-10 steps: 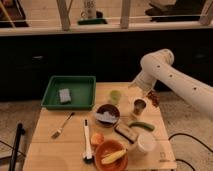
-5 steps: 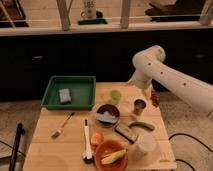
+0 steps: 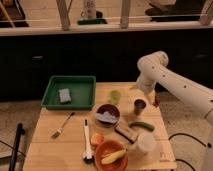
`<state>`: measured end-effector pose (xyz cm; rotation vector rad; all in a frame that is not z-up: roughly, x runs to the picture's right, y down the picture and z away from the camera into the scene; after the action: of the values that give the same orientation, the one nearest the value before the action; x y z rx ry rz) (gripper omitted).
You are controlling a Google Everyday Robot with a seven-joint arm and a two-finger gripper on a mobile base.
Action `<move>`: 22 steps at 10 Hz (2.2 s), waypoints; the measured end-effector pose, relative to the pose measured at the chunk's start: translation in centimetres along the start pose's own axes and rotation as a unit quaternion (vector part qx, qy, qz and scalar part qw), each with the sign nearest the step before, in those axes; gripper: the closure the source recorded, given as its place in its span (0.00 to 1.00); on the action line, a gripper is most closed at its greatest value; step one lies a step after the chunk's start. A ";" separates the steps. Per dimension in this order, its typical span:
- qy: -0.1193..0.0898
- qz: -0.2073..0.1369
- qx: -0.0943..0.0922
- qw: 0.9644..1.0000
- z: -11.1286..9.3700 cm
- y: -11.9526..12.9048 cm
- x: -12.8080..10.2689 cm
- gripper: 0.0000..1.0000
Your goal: Stack cups into tray
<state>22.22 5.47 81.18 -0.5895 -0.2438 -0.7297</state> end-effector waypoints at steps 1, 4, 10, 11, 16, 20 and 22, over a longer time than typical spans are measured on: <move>-0.013 0.003 -0.001 1.000 1.0 0.1 0.0 0.20; -0.041 0.006 -0.006 0.999 3.1 0.0 -0.4 0.20; -0.071 0.008 -0.013 0.997 4.9 1.2 -1.2 0.21; -0.075 0.010 -0.013 0.997 5.2 1.4 -1.2 0.29; -0.089 0.011 -0.013 0.996 5.6 1.7 -0.3 0.79; -0.078 -0.021 -0.013 0.997 4.0 -0.5 -1.0 1.00; -0.070 -0.048 -0.004 0.996 2.1 -2.7 -2.2 1.00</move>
<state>18.79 6.32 83.08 -0.6396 -0.4009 -0.7829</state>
